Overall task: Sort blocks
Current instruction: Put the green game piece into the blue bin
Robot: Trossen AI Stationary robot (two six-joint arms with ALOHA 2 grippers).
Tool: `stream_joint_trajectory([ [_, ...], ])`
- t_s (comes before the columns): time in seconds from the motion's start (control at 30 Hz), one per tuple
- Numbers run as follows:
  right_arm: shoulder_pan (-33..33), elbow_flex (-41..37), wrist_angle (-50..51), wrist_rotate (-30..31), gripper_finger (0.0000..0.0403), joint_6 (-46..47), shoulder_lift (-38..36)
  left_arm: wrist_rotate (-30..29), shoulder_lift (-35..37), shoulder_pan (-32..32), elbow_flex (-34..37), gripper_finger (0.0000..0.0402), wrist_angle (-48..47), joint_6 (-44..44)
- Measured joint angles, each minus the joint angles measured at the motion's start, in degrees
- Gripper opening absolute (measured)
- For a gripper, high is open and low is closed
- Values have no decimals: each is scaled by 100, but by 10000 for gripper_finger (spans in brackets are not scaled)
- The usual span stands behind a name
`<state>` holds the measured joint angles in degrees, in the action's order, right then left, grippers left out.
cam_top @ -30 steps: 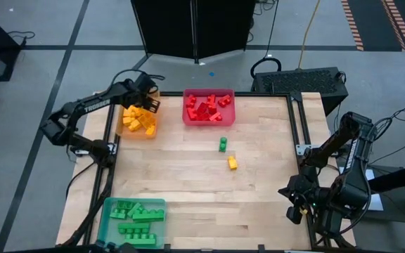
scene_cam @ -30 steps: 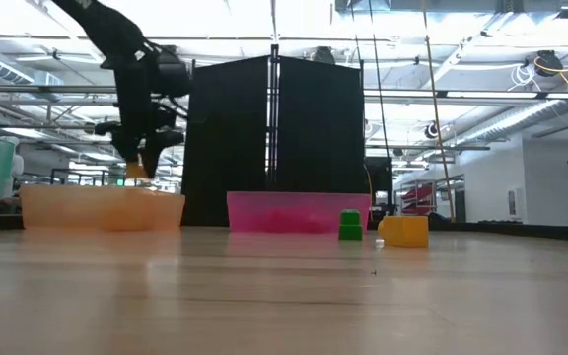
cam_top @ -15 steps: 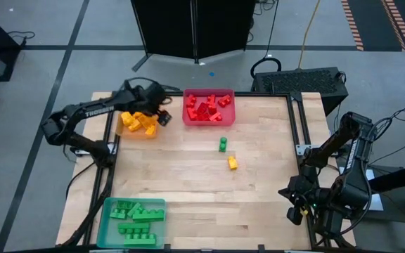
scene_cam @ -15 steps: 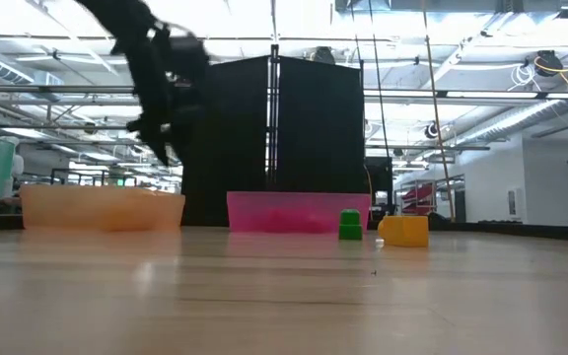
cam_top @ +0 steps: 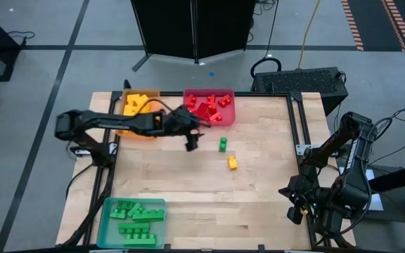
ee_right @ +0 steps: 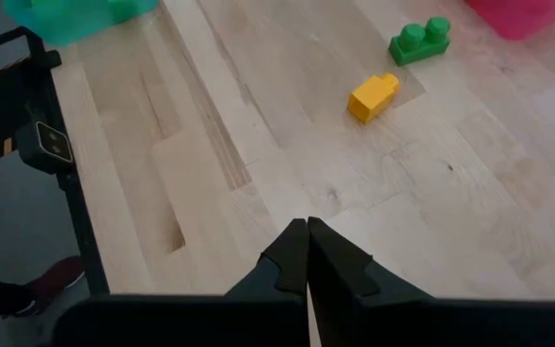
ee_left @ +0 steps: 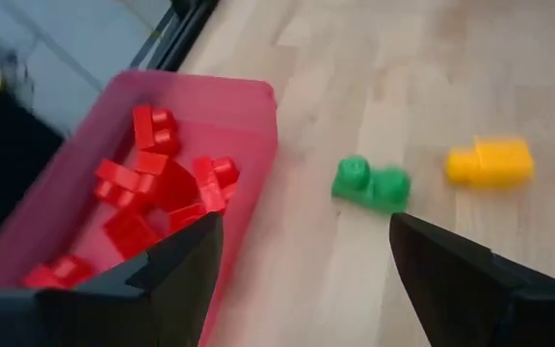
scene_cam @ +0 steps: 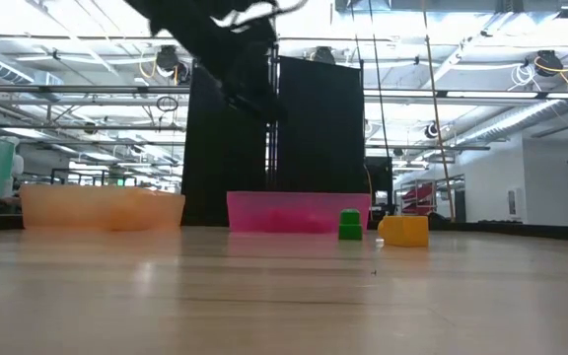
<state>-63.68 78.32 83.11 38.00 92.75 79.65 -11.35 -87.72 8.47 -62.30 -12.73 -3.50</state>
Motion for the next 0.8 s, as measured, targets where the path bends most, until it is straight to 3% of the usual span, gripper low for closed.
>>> stream_joint_trajectory([
  [0.23,0,-2,-7,-2,0,41,1,-407,-1347,-112,-1435,299,-124,2120],
  [0.47,0,0,-89,-14,0,103,1,-809,-2568,-433,-2926,299,-1404,3315],
  [0.7,0,0,-129,-16,0,101,1,-1144,-3226,-652,-3209,299,-1645,4959],
  [0.8,0,0,-122,-15,0,66,1,-1144,-3448,-658,-3209,299,-1625,5258],
])
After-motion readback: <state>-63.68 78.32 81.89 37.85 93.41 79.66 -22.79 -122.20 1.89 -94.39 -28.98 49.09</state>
